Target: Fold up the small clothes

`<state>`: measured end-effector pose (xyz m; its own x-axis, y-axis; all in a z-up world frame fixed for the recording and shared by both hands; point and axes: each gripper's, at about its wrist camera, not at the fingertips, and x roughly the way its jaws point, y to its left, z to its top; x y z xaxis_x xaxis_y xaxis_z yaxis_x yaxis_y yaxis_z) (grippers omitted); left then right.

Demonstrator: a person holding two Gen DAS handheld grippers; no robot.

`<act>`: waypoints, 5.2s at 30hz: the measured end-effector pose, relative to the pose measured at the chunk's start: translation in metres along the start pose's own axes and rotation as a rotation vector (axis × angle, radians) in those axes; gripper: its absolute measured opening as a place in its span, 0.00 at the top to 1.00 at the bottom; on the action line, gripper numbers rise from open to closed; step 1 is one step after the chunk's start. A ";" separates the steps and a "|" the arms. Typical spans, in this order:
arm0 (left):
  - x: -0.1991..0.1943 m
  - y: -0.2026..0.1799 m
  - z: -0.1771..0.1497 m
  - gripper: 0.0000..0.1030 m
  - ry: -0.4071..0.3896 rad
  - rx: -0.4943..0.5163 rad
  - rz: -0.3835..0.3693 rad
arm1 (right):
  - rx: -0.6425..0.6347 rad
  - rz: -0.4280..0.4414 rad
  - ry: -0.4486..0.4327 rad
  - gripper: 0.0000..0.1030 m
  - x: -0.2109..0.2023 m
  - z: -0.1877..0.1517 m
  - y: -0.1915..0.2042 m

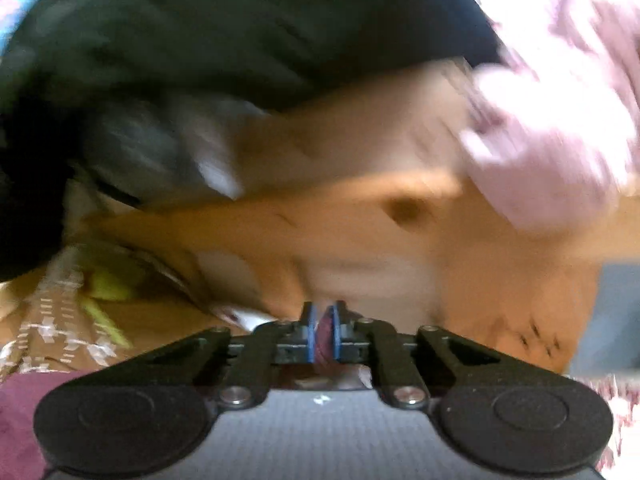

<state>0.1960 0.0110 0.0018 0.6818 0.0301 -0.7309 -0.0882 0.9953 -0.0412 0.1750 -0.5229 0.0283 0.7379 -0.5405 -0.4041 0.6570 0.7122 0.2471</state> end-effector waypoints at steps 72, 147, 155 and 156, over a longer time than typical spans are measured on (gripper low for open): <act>0.011 0.005 -0.071 0.01 0.013 0.041 0.029 | -0.540 0.822 0.339 0.27 0.073 -0.111 0.266; -0.108 0.256 0.017 0.92 -0.480 -0.416 0.573 | -0.481 0.853 0.298 0.00 -0.156 -0.196 0.175; -0.131 0.156 0.071 0.92 -0.646 -0.020 0.341 | -0.431 0.851 0.306 0.00 -0.149 -0.192 0.166; -0.132 0.141 0.075 0.92 -0.662 0.022 0.299 | -0.426 0.850 0.305 0.00 -0.149 -0.191 0.165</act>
<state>0.1481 0.1543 0.1439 0.9281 0.3436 -0.1431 -0.3292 0.9372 0.1150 0.1440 -0.2398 -0.0393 0.8270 0.3191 -0.4628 -0.2256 0.9425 0.2467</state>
